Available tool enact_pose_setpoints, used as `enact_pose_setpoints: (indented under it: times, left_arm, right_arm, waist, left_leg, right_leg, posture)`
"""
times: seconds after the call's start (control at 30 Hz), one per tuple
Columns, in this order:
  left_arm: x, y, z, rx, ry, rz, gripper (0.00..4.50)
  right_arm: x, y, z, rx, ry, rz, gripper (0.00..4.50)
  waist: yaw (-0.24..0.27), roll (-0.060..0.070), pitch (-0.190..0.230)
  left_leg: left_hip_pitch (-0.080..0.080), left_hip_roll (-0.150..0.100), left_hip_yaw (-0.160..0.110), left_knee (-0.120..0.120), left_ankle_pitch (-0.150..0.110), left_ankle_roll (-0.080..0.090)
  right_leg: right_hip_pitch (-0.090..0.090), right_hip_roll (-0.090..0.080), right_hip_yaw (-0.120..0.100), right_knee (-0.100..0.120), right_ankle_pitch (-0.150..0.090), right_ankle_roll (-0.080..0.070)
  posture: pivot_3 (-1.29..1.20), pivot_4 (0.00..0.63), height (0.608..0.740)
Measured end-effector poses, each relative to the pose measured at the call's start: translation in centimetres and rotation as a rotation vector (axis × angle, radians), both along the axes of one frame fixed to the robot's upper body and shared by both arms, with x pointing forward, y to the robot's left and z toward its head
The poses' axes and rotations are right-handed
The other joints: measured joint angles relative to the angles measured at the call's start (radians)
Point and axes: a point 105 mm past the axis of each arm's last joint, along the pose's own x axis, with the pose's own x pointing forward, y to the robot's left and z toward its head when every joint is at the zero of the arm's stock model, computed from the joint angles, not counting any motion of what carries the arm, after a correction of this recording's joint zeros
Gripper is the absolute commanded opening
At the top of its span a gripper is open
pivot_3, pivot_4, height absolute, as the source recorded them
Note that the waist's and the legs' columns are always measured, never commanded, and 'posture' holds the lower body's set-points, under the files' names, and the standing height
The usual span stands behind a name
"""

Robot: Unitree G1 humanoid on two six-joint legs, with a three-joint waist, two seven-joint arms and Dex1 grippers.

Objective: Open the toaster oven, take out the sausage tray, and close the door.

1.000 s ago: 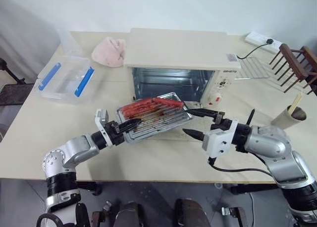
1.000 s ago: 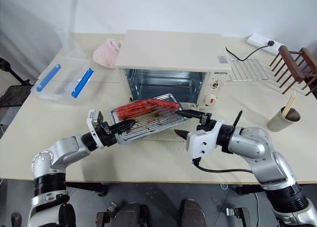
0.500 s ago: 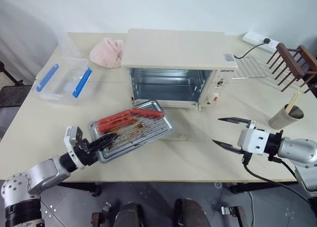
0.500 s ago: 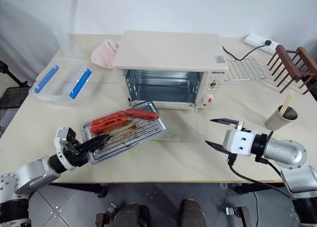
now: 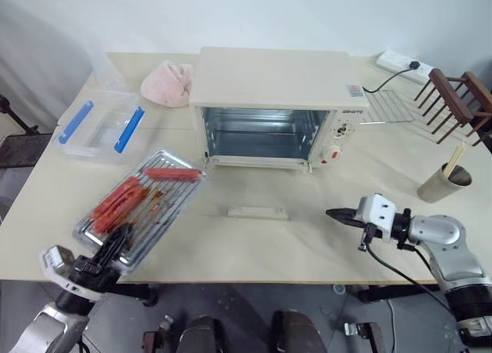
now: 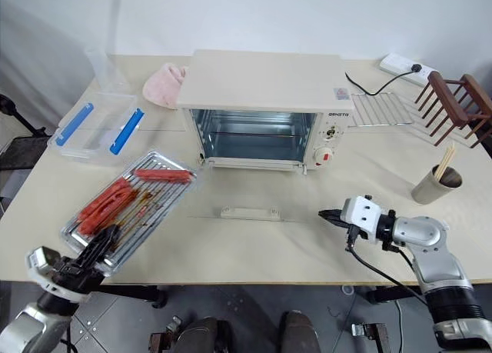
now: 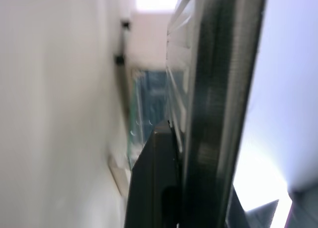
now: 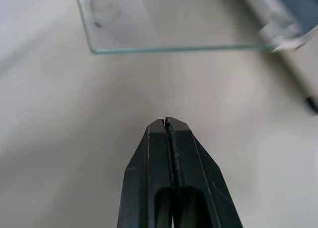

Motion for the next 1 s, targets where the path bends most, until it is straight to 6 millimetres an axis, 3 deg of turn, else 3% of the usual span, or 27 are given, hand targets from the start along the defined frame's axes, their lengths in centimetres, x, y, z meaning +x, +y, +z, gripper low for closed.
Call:
enact_pose_setpoints:
  times: [0.13,0.4,0.7,1.0]
  left_arm:
    - [-0.8,1.1,-0.7,-0.034,0.018,0.096,0.00]
    - [-0.9,2.2,-1.6,-0.065,0.039,0.111,0.00]
    - [-1.5,5.4,-2.5,-0.099,0.066,0.064,0.00]
    - [-1.8,5.5,-2.9,-0.096,0.066,-0.067,0.00]
  right_arm:
    - [1.0,0.9,0.3,0.056,-0.005,0.010,0.03]
    - [1.7,2.4,1.6,0.132,-0.090,0.058,0.03]
    - [1.3,1.3,6.7,0.343,-0.225,0.058,0.03]
    - [1.2,2.3,10.9,0.528,-0.169,0.086,0.03]
  waist:
    - [-0.002,0.000,0.000]
    - [0.000,0.000,0.000]
    - [-0.004,0.000,0.000]
    - [-0.002,0.000,0.000]
  left_leg:
    - [0.000,0.000,-0.001,0.000,0.000,0.000]
    - [0.000,0.000,-0.001,0.000,-0.001,0.001]
    - [0.000,0.004,-0.001,-0.002,-0.001,0.000]
    - [-0.001,0.004,0.000,-0.004,-0.002,-0.001]
  right_leg:
    - [0.001,0.000,-0.001,-0.001,0.000,-0.001]
    - [0.001,0.000,-0.002,-0.002,0.000,-0.001]
    - [0.000,0.000,-0.002,-0.002,0.000,-0.001]
    - [-0.003,-0.002,-0.002,-0.002,0.000,-0.001]
  posture:
    - [0.00,0.150,0.740]
    - [0.00,0.150,0.740]
    - [0.00,0.150,0.740]
    - [0.00,0.150,0.740]
